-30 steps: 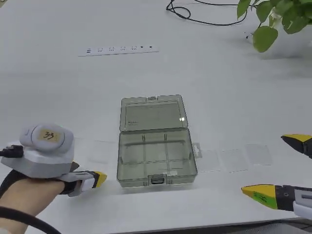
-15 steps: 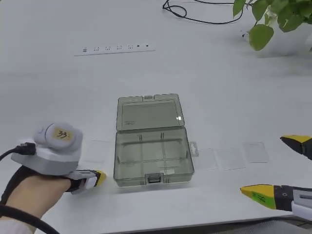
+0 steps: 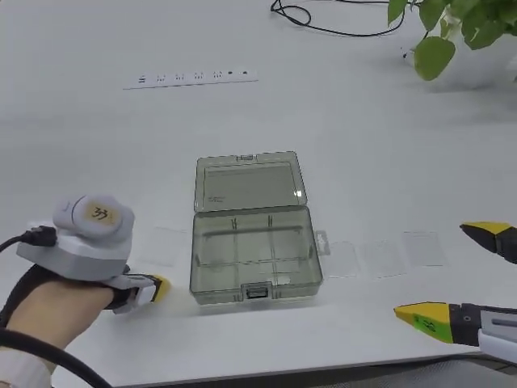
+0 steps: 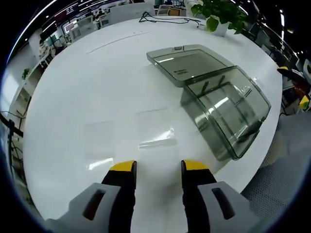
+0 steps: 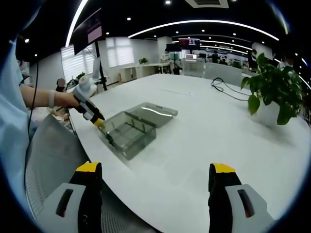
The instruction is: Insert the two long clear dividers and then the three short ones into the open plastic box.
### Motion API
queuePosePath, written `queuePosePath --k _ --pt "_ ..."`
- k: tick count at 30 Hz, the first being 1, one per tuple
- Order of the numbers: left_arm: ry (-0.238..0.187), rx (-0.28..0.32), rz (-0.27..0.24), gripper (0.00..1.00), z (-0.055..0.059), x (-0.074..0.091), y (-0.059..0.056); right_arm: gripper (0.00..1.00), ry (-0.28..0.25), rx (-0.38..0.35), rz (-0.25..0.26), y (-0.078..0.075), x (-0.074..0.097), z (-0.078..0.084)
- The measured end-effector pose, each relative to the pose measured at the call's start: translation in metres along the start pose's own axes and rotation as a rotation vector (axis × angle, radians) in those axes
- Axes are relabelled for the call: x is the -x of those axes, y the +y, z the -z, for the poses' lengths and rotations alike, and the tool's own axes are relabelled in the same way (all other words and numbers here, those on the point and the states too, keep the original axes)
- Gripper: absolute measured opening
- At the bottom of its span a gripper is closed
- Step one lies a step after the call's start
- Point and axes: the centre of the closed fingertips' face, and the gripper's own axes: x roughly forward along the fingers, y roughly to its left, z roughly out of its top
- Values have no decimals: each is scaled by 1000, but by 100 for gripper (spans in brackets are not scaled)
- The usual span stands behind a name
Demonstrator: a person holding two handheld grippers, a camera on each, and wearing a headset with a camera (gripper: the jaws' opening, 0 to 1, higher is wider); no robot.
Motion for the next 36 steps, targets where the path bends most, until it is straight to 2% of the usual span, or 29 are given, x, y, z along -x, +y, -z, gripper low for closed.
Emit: queuePosePath --k 13,15,22,36 --pt "78 -25 12 32 5 1 1 91 14 2 -21 9 -1 4" --pt "94 -49 21 32 7 2 1 91 15 1 -23 10 -1 5" --pt "101 -23 36 30 8 3 0 91 23 6 -37 14 -3 4" --pt "52 12 38 30 12 6 -1 91 36 5 -54 21 -8 5"
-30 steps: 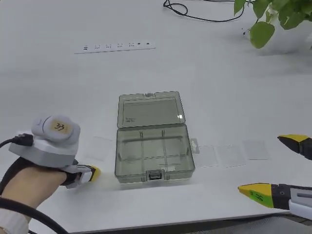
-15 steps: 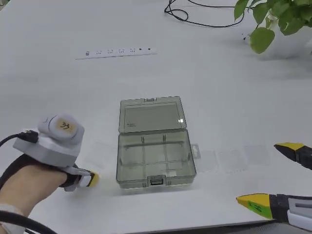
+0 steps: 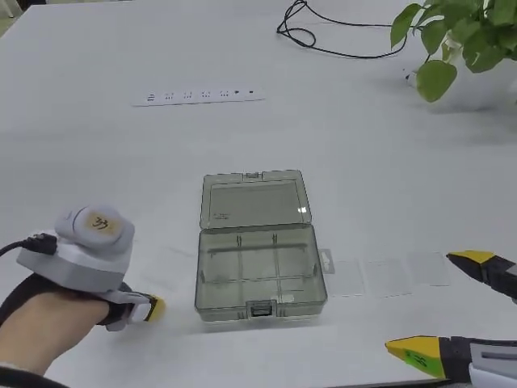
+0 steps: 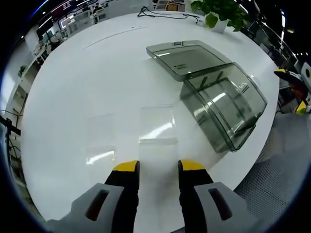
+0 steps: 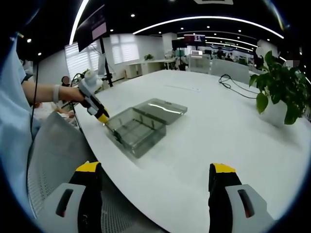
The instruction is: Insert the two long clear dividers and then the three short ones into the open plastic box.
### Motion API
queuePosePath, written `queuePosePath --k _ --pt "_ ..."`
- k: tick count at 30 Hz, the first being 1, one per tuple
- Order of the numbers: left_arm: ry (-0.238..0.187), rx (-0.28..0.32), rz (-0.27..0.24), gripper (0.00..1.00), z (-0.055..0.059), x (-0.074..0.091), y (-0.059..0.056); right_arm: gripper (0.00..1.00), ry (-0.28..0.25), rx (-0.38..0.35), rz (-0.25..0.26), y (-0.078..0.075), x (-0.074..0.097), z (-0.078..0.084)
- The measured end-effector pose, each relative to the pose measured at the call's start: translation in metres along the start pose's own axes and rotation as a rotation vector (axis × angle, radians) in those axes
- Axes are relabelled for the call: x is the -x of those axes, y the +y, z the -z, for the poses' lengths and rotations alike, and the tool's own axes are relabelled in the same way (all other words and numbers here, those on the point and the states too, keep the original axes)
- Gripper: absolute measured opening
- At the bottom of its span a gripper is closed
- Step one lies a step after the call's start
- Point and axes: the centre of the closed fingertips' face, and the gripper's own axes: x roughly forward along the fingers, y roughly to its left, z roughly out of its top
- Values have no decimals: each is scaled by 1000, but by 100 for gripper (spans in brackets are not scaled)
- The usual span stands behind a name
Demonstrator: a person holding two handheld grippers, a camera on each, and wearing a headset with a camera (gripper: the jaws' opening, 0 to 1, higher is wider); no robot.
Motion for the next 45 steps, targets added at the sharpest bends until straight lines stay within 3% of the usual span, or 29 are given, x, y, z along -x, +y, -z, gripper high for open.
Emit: queuePosePath --k 17,25,29,37,42,45 --pt "-96 107 28 30 -5 11 3 91 7 -23 8 2 -3 -1" --pt "-192 165 57 30 -16 29 3 88 9 -45 29 8 -6 -13" --pt "-249 176 77 30 -28 38 2 87 -3 -93 50 11 -10 -25" --pt "-299 166 135 29 -47 46 -10 81 -26 -155 29 29 -23 -56" --pt "-338 172 175 29 -60 51 -21 74 -102 -201 -5 43 -41 -93" --pt "-365 176 190 29 -66 52 -23 74 -108 -218 -6 45 -52 -102"
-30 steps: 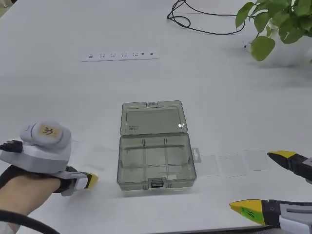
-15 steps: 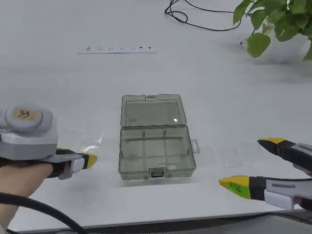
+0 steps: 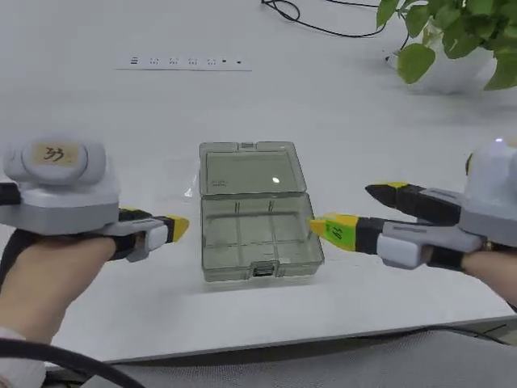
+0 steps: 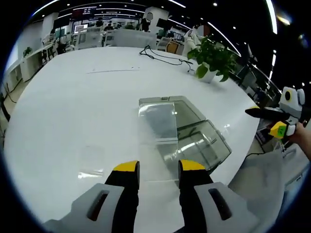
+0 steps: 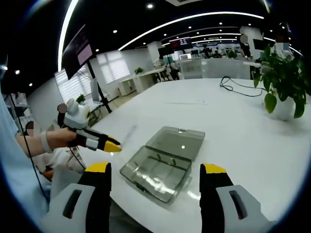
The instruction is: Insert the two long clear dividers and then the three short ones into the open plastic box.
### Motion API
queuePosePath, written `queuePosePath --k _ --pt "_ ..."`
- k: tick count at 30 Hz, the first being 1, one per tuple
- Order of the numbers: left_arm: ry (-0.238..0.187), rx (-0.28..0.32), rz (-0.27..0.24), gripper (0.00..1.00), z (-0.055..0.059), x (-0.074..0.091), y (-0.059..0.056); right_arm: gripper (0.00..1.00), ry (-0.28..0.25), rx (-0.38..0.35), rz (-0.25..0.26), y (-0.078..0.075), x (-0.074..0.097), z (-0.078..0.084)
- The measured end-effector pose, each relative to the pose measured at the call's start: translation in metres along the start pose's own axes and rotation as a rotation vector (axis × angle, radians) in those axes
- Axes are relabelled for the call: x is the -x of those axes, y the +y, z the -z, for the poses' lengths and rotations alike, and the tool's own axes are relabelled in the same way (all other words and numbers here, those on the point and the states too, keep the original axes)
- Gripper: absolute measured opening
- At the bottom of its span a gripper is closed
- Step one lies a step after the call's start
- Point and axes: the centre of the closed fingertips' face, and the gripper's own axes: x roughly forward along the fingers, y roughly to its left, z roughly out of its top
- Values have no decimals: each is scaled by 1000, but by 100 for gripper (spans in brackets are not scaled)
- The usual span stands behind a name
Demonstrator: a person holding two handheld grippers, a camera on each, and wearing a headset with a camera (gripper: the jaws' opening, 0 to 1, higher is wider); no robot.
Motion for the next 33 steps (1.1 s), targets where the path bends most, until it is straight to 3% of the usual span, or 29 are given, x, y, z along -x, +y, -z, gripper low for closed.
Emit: queuePosePath --k 4,7,12,19,22,27,33 --pt "-39 4 17 29 -9 -1 -3 65 20 -22 -27 6 -23 -7" --pt "-61 5 32 30 -16 -1 -6 62 18 -106 -79 22 -42 -12" --pt "-95 8 57 29 -27 -2 -11 50 23 -177 -101 33 -70 -21" --pt "-104 23 97 30 -29 -5 -21 34 9 -331 -133 42 -95 -32" --pt "-103 24 106 29 -28 -7 -23 28 6 -363 -124 41 -103 -34" --pt "-109 42 130 29 -32 -11 -26 22 47 -379 -110 45 -119 -32" --pt "-115 53 140 29 -32 -12 -26 14 46 -422 -104 44 -130 -34"
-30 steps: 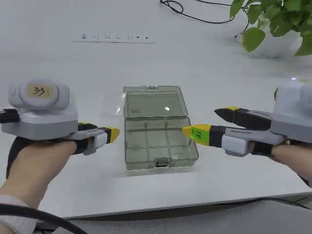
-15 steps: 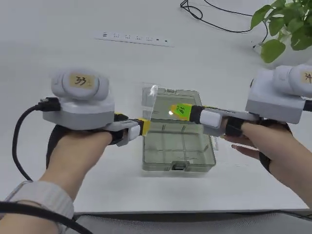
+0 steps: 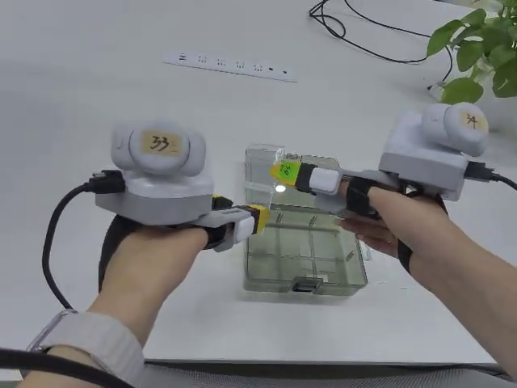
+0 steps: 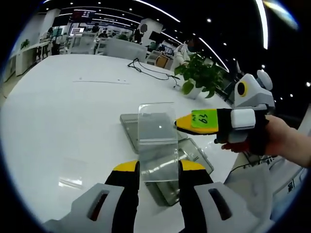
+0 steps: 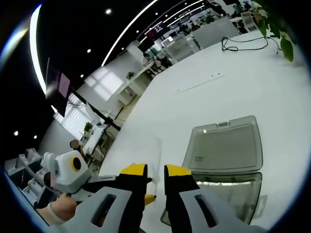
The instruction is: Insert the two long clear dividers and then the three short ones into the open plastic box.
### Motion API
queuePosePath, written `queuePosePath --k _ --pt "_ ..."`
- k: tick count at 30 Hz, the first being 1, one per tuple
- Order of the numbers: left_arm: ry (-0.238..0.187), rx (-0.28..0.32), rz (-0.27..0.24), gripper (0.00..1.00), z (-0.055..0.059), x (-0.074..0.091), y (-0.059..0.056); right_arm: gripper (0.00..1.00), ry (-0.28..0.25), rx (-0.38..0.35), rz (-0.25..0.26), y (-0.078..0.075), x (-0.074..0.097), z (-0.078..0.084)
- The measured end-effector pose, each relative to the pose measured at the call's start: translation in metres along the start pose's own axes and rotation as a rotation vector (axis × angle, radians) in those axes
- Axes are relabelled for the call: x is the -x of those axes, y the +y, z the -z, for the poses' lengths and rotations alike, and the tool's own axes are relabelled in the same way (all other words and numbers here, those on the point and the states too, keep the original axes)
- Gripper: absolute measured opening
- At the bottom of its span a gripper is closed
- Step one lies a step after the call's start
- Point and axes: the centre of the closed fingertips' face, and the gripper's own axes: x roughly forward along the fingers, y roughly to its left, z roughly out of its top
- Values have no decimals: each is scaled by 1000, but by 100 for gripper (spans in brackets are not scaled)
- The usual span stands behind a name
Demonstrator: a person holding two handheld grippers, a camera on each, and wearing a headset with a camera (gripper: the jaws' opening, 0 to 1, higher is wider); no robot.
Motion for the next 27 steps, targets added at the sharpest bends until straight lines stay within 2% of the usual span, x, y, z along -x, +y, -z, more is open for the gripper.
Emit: queuePosePath --k 9,18,22,24,27 --pt "-12 23 11 29 1 -1 -2 8 12 -7 6 3 -4 5" --pt "-29 43 29 29 -1 -1 -10 4 10 9 8 -3 -2 4" --pt "-29 46 28 29 0 -1 -11 3 14 -1 4 -2 -2 6" --pt "-34 65 34 29 -1 0 -11 3 9 -25 -5 -2 -2 5" --pt "-40 78 33 29 -1 -1 -12 2 11 -23 -3 0 -1 6"
